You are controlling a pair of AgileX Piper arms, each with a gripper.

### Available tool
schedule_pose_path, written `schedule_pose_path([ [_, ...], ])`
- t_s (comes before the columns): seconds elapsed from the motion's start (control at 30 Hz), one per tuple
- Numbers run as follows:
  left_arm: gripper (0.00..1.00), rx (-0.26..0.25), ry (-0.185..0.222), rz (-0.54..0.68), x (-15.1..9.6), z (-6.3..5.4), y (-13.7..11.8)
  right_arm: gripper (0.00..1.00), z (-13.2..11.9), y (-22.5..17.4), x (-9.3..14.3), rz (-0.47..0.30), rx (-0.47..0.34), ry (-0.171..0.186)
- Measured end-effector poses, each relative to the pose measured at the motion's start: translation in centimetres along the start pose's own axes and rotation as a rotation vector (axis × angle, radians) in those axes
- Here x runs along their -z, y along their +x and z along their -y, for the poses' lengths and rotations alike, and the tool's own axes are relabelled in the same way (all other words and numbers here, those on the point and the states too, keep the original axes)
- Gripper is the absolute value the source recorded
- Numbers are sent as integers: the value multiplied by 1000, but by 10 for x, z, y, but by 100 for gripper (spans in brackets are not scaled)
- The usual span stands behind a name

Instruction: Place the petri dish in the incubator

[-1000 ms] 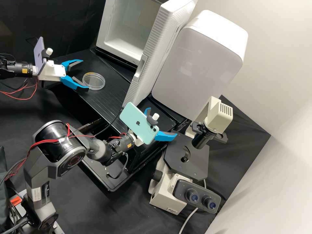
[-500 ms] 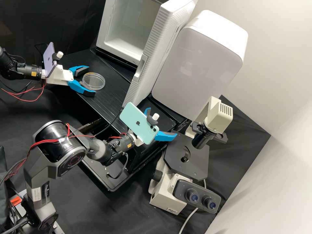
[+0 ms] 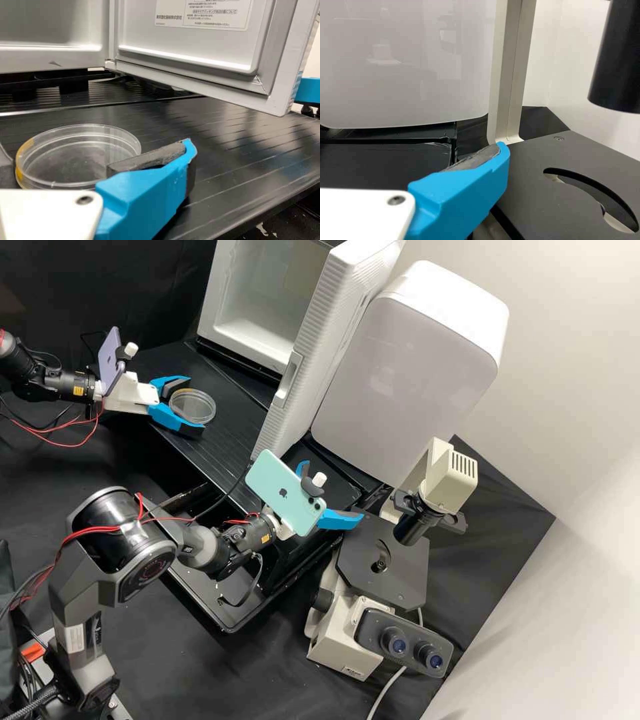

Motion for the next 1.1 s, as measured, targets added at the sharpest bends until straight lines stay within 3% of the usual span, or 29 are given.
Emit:
schedule_pose_path([
  [0.03,100,1,0,0,0,0,0,100,0,0,0,0,0,0],
  [0.07,0,0,0,0,0,0,1,100,0,0,0,0,0,0],
  [0.23,0,-2,-2,-10,2,1,1,100,0,0,0,0,0,0],
  [0.47,0,-15,62,-44,2,2,3,100,0,0,0,0,0,0],
  [1.1,0,-15,27,-50,3,2,3,100,0,0,0,0,0,0],
])
